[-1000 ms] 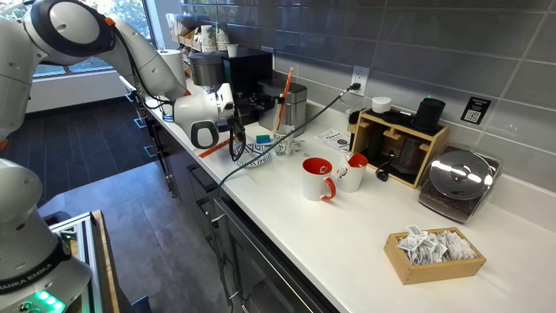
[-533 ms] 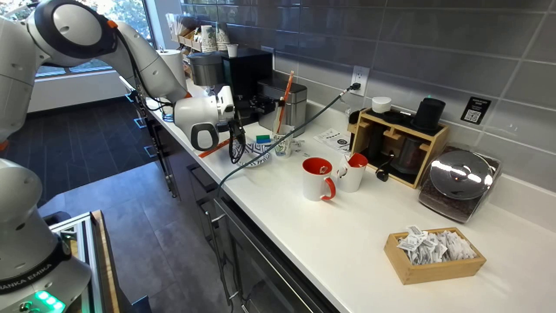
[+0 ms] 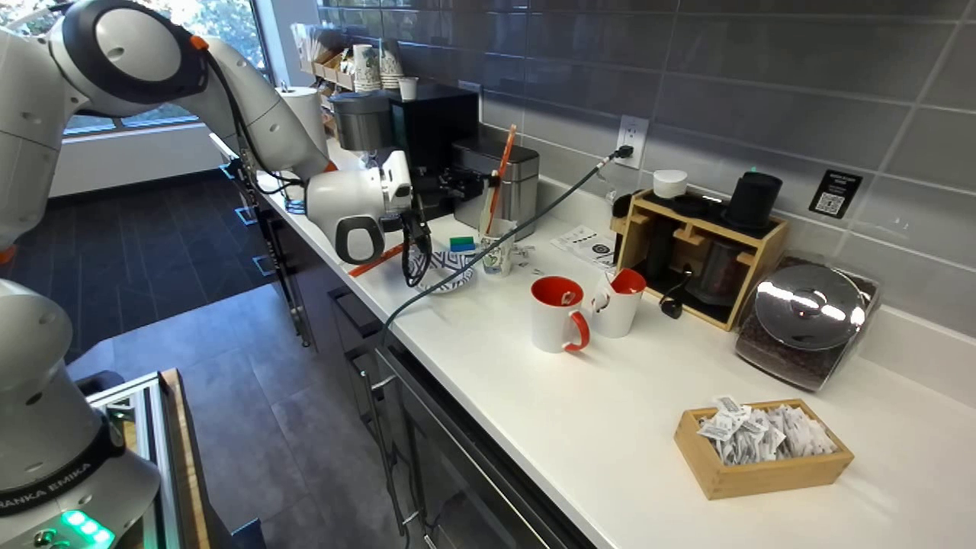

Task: Put the plastic knife in the cup

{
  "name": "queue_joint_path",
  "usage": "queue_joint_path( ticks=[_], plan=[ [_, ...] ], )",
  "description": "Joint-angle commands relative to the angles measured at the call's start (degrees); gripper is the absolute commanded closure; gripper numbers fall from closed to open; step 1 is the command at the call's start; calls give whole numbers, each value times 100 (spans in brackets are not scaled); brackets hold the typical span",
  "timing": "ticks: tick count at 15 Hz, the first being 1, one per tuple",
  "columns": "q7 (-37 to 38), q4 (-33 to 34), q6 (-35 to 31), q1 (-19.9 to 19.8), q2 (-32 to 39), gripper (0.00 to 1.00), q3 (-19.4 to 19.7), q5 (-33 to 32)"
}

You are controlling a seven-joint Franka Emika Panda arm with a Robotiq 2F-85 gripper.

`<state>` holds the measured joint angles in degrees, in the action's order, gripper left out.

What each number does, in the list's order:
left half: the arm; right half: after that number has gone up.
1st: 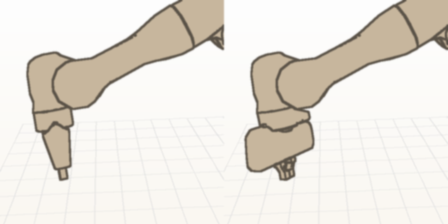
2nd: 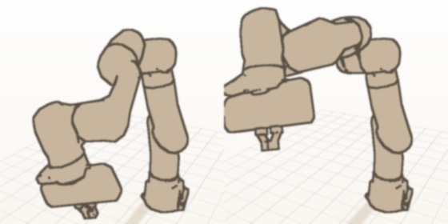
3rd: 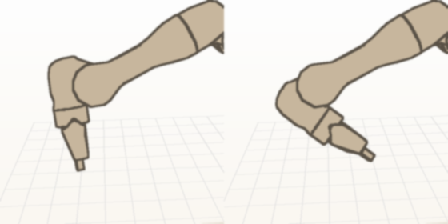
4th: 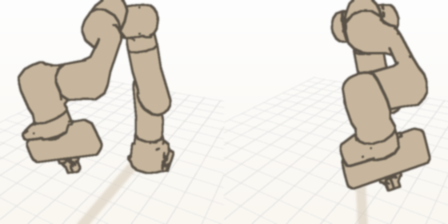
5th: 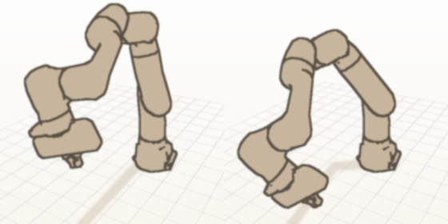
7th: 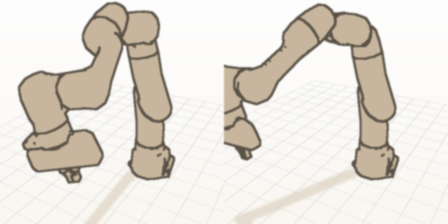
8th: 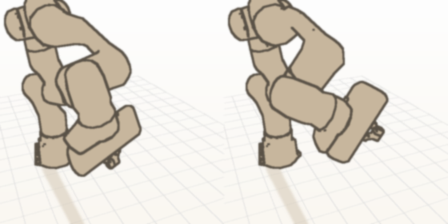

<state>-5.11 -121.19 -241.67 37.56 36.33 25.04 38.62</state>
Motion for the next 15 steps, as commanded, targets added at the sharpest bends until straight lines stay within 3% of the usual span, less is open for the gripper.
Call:
queue_joint_path(
  ticks=[1, 2, 3, 6, 11, 15],
  plan=[
    [64, 216, 3, -163, 67, 98, -149, -191],
    [14, 250, 64, -157, 37, 98, -139, -208],
    [-481, 351, -124, -887, -148, 98, -987, -276],
    [-777, 489, -85, -1341, -167, 98, -1545, -319],
    [-1467, 398, -22, -1789, -450, 98, -1973, -278],
    [-1479, 378, -63, -1983, -571, 98, -2185, -356]
  ],
)
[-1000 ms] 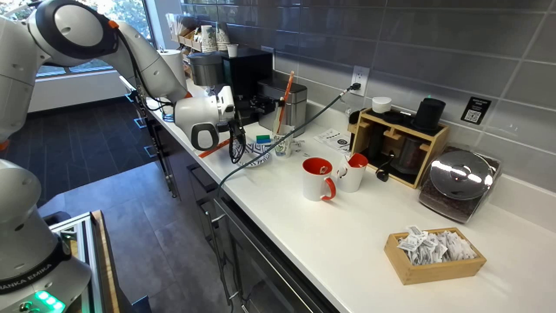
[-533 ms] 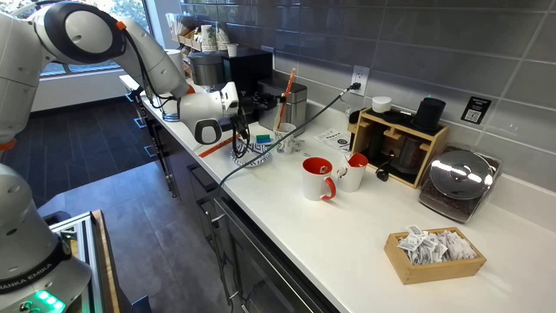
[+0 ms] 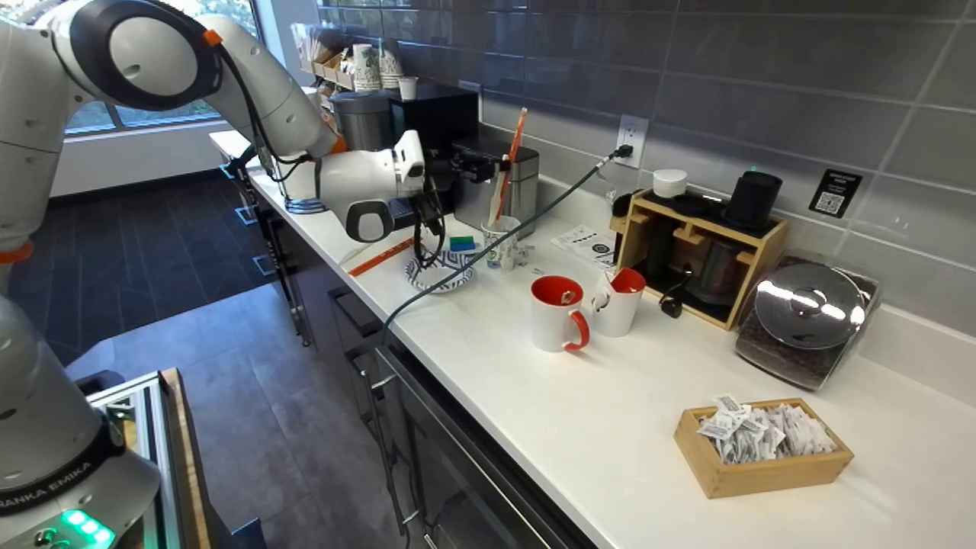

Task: Put the plastic knife in the cup

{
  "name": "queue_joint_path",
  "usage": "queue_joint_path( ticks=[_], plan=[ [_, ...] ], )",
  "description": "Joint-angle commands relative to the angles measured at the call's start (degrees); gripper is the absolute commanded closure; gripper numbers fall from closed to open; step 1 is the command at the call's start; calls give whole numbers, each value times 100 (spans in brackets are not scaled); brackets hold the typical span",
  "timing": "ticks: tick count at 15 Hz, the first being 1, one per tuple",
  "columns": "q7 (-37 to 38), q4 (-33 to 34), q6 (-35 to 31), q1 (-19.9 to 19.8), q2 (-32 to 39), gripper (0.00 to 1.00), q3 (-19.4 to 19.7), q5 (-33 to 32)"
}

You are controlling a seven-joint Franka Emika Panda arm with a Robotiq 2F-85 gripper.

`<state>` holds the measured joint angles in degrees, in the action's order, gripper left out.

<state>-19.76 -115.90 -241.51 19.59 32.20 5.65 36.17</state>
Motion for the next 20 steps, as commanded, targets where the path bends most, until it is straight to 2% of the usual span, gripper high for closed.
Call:
queue_joint_path(
  ticks=[1, 3, 14, 15, 16, 17, 20],
  plan=[
    [35, -98, -124, -215, -105, 98, -292, -125],
    [102, 7, -138, -251, 35, 98, -368, -143],
    [657, 808, -138, 507, 893, 98, 671, -66],
    [699, 831, -138, 593, 956, 66, 795, -76],
    [743, 856, -138, 676, 1022, 65, 912, -74],
    [775, 857, -138, 739, 1069, 60, 997, -67],
    [816, 807, -138, 864, 1113, 35, 1154, 4]
  ],
)
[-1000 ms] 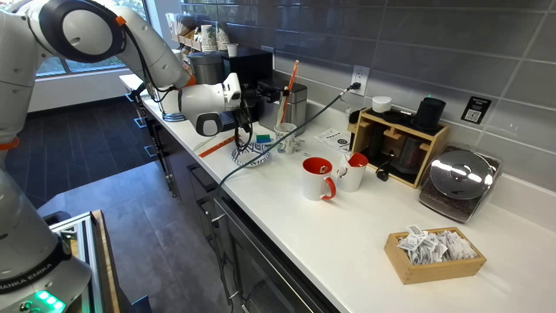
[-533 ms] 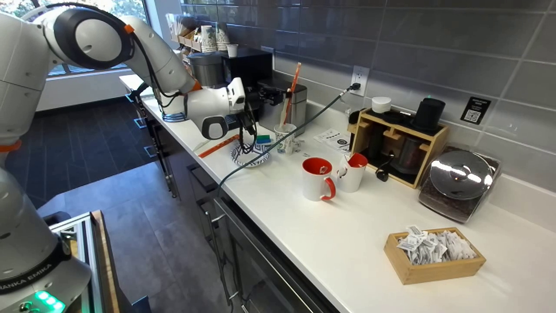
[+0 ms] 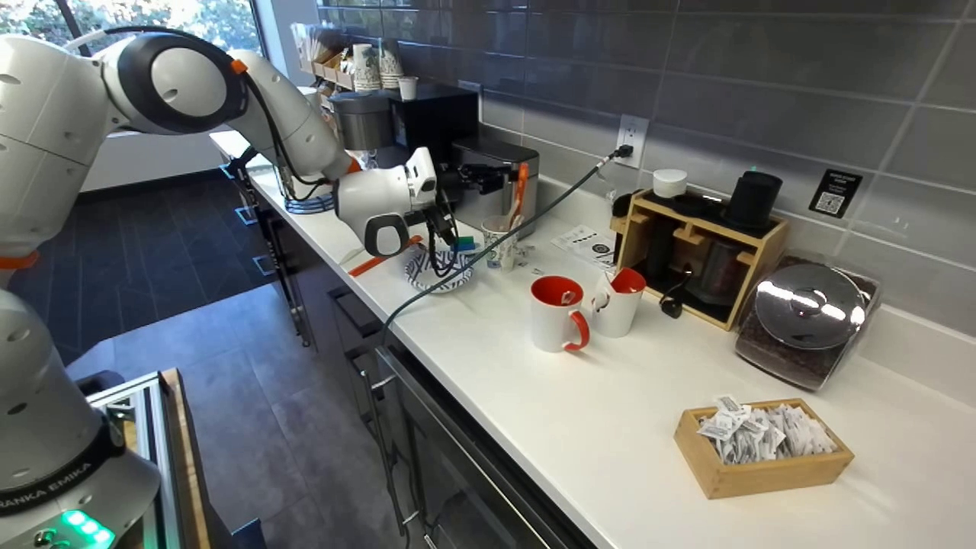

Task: Put the plastic knife in the cup

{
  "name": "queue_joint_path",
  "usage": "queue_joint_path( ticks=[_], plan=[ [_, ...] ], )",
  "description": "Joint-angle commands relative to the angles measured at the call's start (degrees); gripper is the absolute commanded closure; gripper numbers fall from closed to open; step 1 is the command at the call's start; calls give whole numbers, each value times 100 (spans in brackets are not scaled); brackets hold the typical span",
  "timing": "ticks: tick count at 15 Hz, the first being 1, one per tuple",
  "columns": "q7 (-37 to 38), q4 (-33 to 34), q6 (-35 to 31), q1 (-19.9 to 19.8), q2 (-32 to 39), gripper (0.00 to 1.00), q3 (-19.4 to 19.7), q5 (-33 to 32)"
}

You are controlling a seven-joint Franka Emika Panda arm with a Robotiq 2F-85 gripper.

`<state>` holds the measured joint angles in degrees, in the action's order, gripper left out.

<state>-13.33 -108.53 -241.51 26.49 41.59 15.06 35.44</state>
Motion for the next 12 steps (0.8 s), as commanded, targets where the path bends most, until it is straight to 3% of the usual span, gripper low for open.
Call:
queue_joint_path(
  ticks=[1, 5, 11, 12],
  plan=[
    [188, 25, -139, 201, 153, 28, 241, 88],
    [280, -443, -127, 260, -311, 0, 271, -24],
    [543, -1815, 4, 136, -1857, 0, 196, -623],
    [222, -2046, -95, -470, -2232, 0, -495, -775]
  ],
)
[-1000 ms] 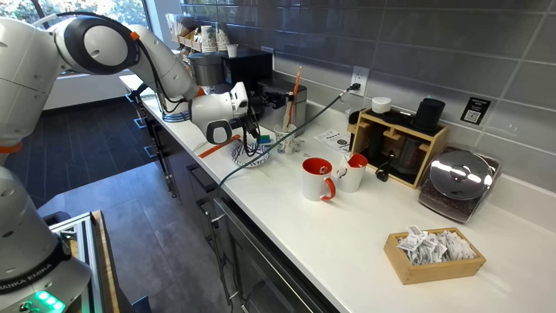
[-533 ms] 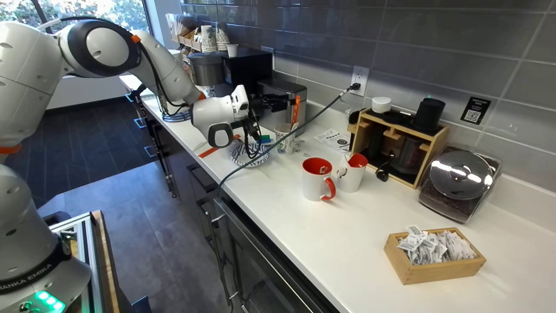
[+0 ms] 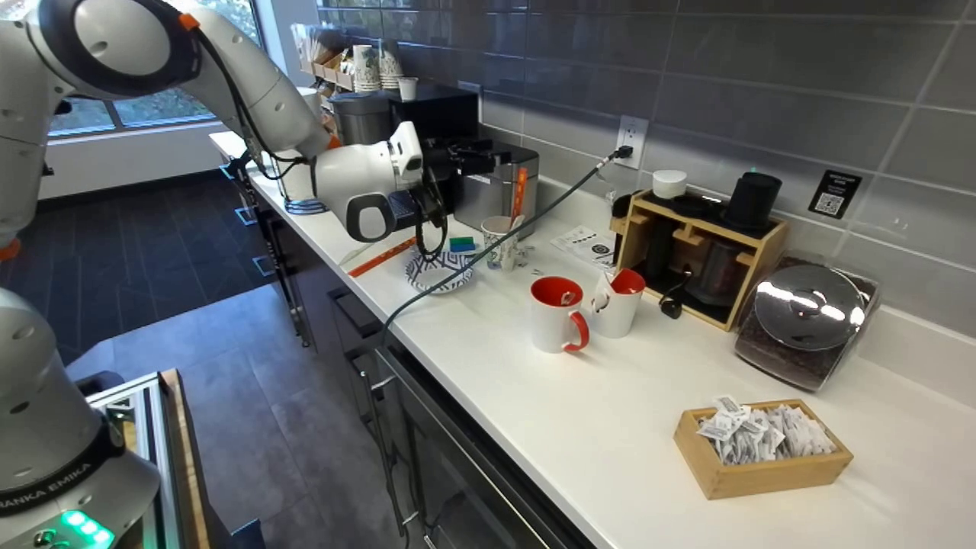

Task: Put the plastic knife in the cup

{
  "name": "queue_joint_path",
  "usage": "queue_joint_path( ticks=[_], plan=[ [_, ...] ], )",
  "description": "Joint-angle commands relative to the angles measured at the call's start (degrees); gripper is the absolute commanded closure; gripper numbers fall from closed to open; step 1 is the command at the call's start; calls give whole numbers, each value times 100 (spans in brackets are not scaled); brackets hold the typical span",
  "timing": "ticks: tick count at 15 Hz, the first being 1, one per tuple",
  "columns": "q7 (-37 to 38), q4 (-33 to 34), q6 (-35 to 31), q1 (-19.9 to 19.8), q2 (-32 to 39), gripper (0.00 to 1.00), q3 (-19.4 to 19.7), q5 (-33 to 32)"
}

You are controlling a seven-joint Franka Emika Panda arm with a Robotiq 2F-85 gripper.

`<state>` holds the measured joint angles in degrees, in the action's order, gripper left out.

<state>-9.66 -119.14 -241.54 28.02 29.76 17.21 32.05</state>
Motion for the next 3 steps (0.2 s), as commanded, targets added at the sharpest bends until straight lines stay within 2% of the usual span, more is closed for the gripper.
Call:
queue_joint_path(
  ticks=[1, 2, 3],
  plan=[
    [-72, -1259, -20, -749, -1316, 0, -797, -683],
    [-268, -427, -86, -846, -615, 0, -941, -280],
    [-242, -656, -66, -980, -869, 0, -1064, -420]
  ],
)
